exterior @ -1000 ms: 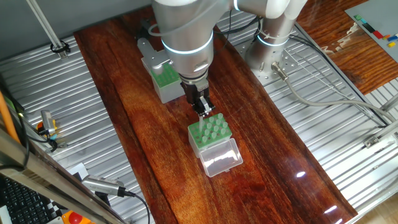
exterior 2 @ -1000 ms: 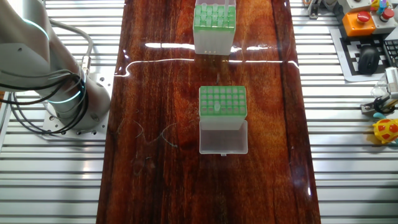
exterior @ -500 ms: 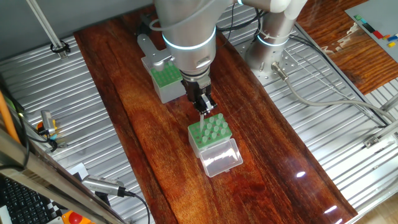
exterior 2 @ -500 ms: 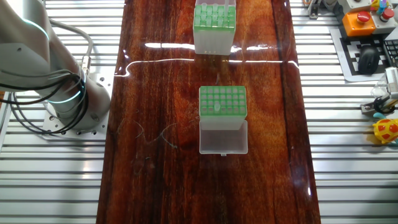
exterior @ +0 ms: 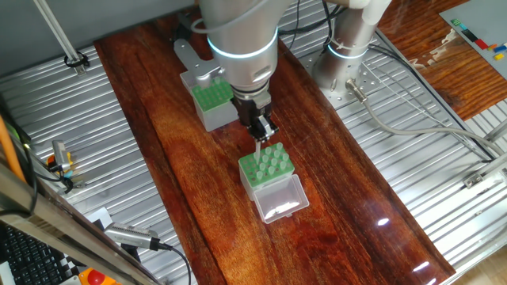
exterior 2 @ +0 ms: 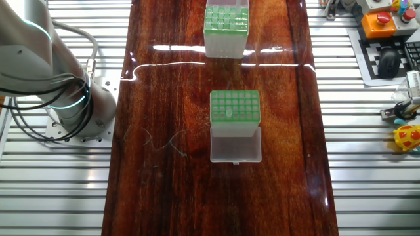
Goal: Transfer all large pipette tips from one holder to another
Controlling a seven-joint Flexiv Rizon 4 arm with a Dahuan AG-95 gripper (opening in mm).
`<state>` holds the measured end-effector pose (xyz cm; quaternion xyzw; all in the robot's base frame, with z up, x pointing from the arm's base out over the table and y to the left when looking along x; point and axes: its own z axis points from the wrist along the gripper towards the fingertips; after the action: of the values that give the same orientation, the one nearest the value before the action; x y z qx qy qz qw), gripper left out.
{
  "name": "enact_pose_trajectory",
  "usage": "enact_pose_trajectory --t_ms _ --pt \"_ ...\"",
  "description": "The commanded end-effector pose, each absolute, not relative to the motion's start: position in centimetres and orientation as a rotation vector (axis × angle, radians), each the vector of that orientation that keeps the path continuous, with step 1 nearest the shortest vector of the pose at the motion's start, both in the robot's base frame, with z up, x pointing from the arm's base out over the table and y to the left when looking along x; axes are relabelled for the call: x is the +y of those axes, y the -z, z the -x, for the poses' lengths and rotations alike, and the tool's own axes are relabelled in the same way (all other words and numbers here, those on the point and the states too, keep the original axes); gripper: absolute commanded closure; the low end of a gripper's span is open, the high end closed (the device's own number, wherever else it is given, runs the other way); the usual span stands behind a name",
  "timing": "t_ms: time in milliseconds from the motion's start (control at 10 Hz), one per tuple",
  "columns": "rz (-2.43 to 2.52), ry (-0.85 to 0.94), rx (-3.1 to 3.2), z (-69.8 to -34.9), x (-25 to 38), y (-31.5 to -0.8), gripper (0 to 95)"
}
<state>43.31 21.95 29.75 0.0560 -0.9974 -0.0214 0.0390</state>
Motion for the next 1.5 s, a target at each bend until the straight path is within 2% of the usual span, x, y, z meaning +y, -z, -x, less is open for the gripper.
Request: enact_pose_trajectory --t_ms 100,1300,1500 --pt "-0.215 0.034 -3.057 -43.3 22.0 -30.0 95.0" --pt "-0.171 0.005 -3.065 -43.9 22.9 -29.7 95.0" --pt "-0.263 -0.012 -3.060 -43.7 21.0 -29.8 95.0"
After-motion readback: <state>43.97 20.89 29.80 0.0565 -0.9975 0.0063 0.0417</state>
